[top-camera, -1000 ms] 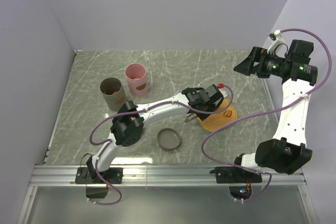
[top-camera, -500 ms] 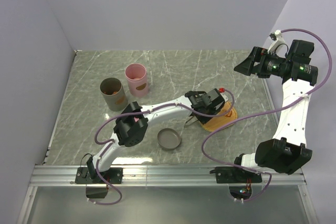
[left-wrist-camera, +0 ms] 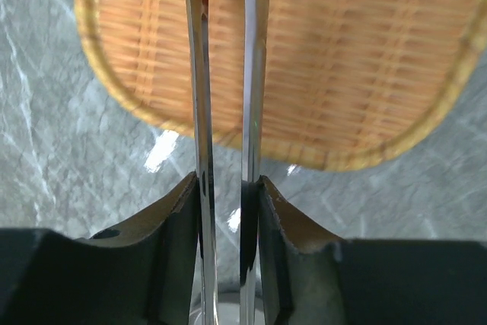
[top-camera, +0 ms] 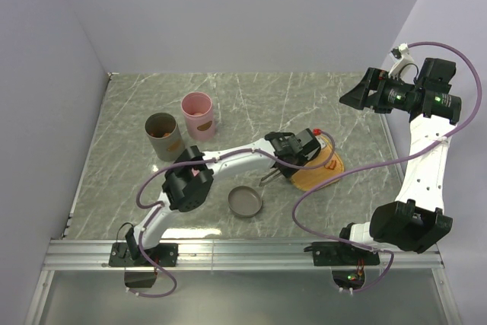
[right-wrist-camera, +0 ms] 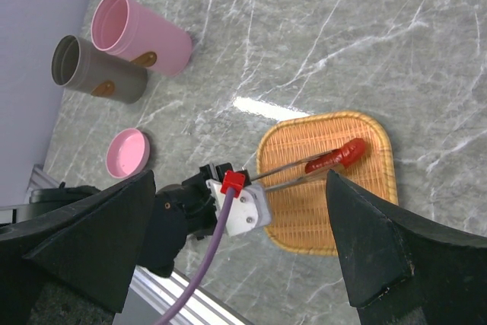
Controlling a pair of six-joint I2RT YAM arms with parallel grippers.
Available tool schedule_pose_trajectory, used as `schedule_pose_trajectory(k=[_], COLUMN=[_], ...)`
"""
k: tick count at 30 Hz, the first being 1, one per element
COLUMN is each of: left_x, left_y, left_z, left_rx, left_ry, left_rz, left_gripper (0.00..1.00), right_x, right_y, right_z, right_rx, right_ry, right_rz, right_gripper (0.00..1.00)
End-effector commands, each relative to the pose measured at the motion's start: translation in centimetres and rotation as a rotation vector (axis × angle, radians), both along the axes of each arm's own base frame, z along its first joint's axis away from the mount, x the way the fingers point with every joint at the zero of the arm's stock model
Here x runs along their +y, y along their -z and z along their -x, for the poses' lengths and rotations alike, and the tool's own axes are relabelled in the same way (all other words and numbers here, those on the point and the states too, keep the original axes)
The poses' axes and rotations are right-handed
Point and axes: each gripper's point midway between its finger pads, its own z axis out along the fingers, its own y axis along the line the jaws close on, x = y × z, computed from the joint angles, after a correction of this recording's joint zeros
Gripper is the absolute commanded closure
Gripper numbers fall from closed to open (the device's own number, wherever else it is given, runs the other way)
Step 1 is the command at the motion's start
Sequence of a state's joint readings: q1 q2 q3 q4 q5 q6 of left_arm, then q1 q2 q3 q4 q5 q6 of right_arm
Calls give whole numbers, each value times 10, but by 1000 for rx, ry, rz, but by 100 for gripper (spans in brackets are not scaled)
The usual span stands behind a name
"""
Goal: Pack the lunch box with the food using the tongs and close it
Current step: Pick up the food using the clamp, then place the food into the lunch box
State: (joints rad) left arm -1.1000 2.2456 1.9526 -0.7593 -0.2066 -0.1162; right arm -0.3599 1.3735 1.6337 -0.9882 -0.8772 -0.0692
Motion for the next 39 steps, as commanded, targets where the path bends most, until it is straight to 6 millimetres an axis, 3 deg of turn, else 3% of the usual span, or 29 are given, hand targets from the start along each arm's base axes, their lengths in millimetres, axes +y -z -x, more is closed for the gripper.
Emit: schedule_pose_trajectory(k=[1, 7, 16, 21, 34, 37, 39], left_x=[4, 6, 8, 15, 51, 72, 87], left_y=[-67, -95, -122, -142, -185, -210, -216], left_z=[-10, -2, 7, 0, -5, -13, -22], left_rx=[-77, -66, -37, -39, -90, -145, -166], left_ry=[2, 46, 78, 67, 45, 13, -16], left_rz=[125, 207, 291, 349, 451, 476, 477], left_gripper=[87, 100, 100, 100, 100, 100, 100], right_x=[0, 1, 0, 0, -1, -1, -1], right_y=[-9, -11, -13, -13, -13, -13, -13], right_z=[1, 2, 2, 3, 3, 2, 2], right_rx=[-44, -48, -51, -53, -50, -49, -50], right_ry=[-10, -12, -9, -7, -7, -5, -8], right_rz=[3, -1, -2, -2, -10, -11, -14], right_gripper=[0, 0, 0, 0, 0, 0, 0])
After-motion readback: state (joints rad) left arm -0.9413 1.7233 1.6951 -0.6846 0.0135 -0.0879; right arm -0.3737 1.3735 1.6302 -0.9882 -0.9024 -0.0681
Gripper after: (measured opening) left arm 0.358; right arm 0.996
